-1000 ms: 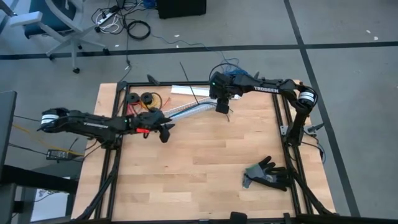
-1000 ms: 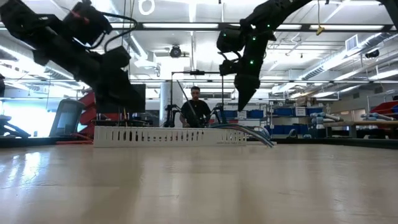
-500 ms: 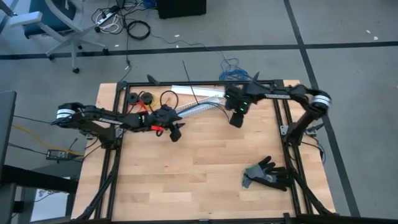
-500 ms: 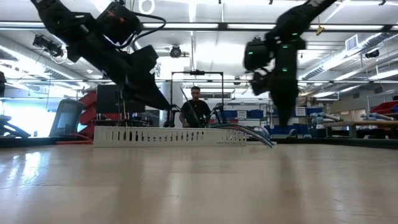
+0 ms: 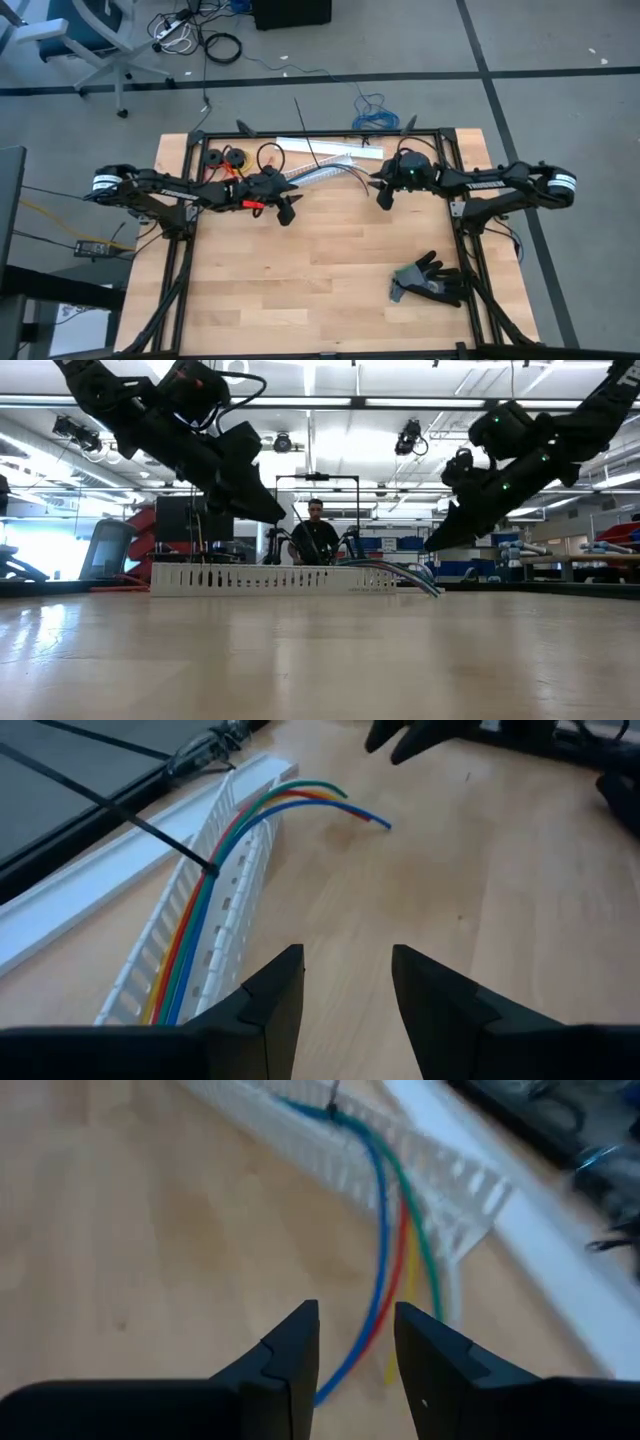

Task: Ziptie cables
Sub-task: Put the zip tied cables in the cable duct

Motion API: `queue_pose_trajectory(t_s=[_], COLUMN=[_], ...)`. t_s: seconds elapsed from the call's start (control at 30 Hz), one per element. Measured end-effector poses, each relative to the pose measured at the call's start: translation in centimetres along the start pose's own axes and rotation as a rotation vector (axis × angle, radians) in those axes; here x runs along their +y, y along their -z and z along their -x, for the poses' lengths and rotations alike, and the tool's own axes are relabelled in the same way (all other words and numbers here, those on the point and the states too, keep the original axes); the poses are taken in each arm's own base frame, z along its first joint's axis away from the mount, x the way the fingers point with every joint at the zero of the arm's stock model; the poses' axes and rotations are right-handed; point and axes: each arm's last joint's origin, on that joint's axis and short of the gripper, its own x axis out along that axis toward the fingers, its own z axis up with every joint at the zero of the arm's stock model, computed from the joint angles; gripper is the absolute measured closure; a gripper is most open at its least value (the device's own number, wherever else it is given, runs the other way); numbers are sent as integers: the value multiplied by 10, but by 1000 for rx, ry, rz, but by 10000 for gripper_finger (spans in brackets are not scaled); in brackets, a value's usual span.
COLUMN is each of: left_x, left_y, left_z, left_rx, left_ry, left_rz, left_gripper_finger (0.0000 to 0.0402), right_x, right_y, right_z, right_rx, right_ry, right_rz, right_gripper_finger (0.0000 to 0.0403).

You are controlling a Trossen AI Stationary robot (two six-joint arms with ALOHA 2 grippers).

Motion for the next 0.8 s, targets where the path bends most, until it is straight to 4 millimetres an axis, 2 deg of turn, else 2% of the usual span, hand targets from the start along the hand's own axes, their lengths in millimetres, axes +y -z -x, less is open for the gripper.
queue_pose_trajectory(t_s=[0.2,0.6,0.7,0.8], left_x=[0,0,0,0], left_y=[0,2,2,2], left_z=[0,0,0,0], left_rx=[4,12,15,16], left_ry=[-1,-3,-4,-4], left_rz=[8,29,28,28], left_gripper_finger=[239,239,239,239], right_x=[-8,-17,-14,-13], right_y=[5,1,7,6], right_z=[-12,-62,-77,-85], right_rx=[31,127,187,248], right_ry=[28,24,9,16], right_rz=[-8,-43,-40,-29], right_gripper_finger=[249,85,68,78])
